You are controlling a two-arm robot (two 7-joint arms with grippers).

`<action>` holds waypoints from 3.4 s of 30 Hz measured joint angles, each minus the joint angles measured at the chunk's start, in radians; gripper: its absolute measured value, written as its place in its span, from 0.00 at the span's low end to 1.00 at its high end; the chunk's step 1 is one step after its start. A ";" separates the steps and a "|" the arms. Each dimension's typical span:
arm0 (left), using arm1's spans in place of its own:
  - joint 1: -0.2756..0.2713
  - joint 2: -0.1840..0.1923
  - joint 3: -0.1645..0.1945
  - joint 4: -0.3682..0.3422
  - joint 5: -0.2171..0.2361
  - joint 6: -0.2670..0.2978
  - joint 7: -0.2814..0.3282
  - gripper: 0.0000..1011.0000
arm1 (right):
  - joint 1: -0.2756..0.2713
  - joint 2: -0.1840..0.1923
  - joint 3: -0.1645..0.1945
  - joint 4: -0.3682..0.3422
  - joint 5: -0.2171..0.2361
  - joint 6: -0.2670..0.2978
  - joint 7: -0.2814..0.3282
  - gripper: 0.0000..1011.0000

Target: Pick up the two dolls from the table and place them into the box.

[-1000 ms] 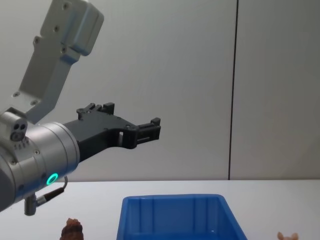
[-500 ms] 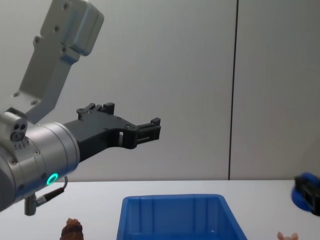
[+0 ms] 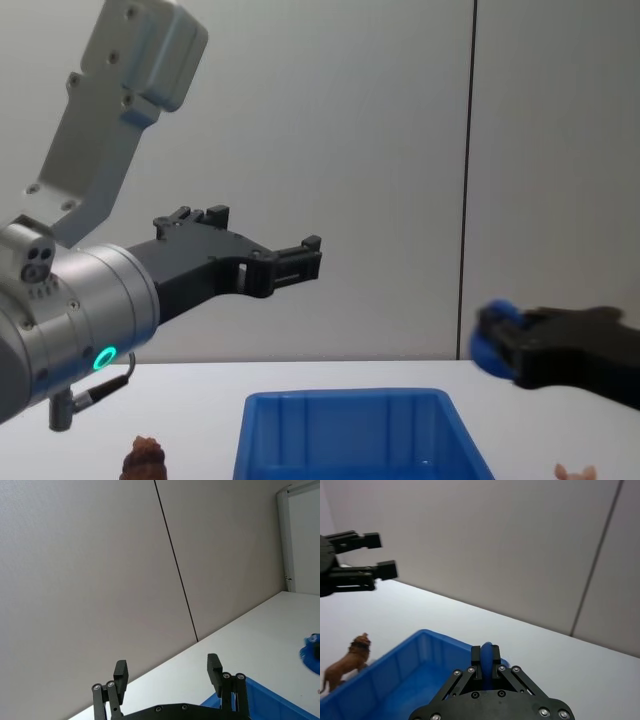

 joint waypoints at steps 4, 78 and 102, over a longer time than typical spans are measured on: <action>0.000 0.000 0.000 0.000 0.000 0.000 0.000 0.99 | 0.040 -0.031 -0.020 0.045 -0.017 -0.007 0.043 0.09; 0.000 0.000 0.000 0.000 0.000 0.000 0.000 0.99 | -0.119 -0.015 -0.027 -0.048 -0.025 0.167 -0.416 0.99; 0.000 0.000 0.000 0.000 0.000 0.000 0.000 0.99 | -0.140 -0.025 -0.026 0.023 0.035 0.164 -0.356 0.90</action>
